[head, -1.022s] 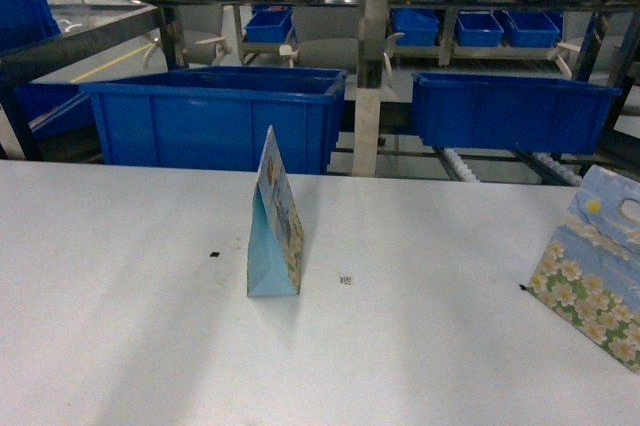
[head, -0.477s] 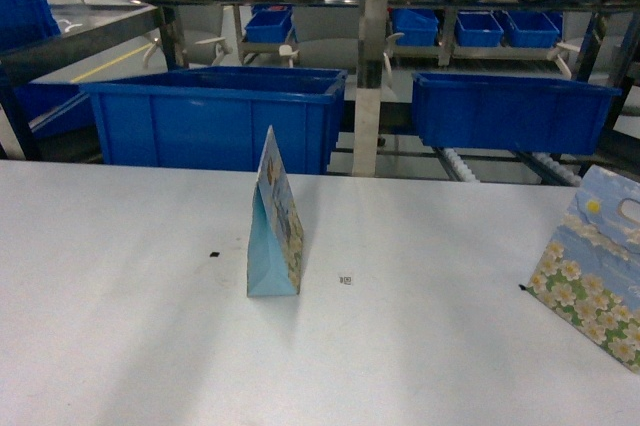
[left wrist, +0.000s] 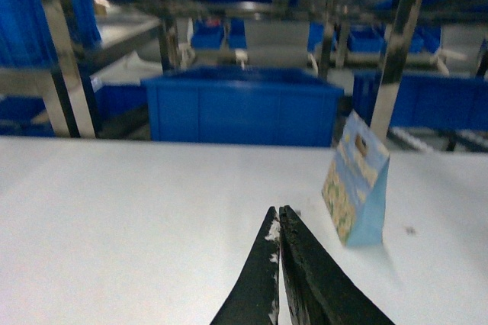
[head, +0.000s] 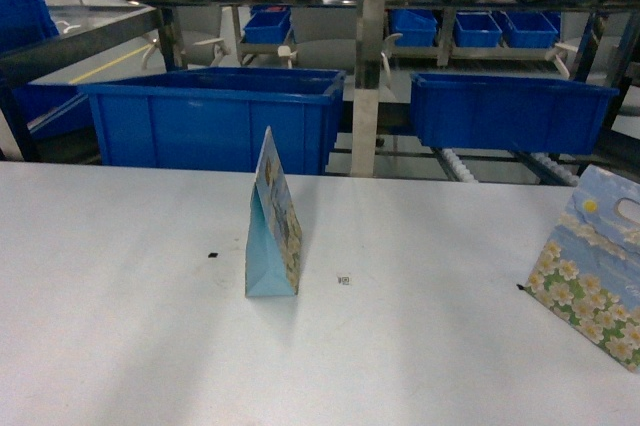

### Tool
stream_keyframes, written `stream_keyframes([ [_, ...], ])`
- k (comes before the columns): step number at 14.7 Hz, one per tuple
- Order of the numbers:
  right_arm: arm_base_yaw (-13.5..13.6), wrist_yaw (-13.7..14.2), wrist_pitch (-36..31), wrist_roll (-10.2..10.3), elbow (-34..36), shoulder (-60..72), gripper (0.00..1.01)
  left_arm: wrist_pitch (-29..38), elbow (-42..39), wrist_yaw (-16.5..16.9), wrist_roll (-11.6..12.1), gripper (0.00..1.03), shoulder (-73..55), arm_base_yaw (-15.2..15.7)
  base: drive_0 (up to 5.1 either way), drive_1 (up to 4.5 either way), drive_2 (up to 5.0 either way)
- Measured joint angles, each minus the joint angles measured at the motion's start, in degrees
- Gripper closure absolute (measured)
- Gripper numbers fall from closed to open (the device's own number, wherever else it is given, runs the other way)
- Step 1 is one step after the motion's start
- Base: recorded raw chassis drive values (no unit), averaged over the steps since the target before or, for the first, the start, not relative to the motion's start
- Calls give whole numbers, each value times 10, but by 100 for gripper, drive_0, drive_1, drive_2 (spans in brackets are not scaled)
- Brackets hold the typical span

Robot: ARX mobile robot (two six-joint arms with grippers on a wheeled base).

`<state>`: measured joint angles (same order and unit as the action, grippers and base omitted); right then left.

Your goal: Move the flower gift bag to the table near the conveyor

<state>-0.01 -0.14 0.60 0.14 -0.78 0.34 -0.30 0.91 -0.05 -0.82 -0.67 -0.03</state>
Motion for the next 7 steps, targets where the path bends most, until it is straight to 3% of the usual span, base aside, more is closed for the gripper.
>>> stream_keyframes([
  [5,0,0,-4,0,0,-1,99,1,0,0,0,101,1,0,0,0,0],
  [6,0,0,-4,-1,0,-1,99,1,0,0,0,97,1,0,0,0,0],
  [7,0,0,-4,0,0,-1,85,0,0,0,0,82,1,0,0,0,0],
])
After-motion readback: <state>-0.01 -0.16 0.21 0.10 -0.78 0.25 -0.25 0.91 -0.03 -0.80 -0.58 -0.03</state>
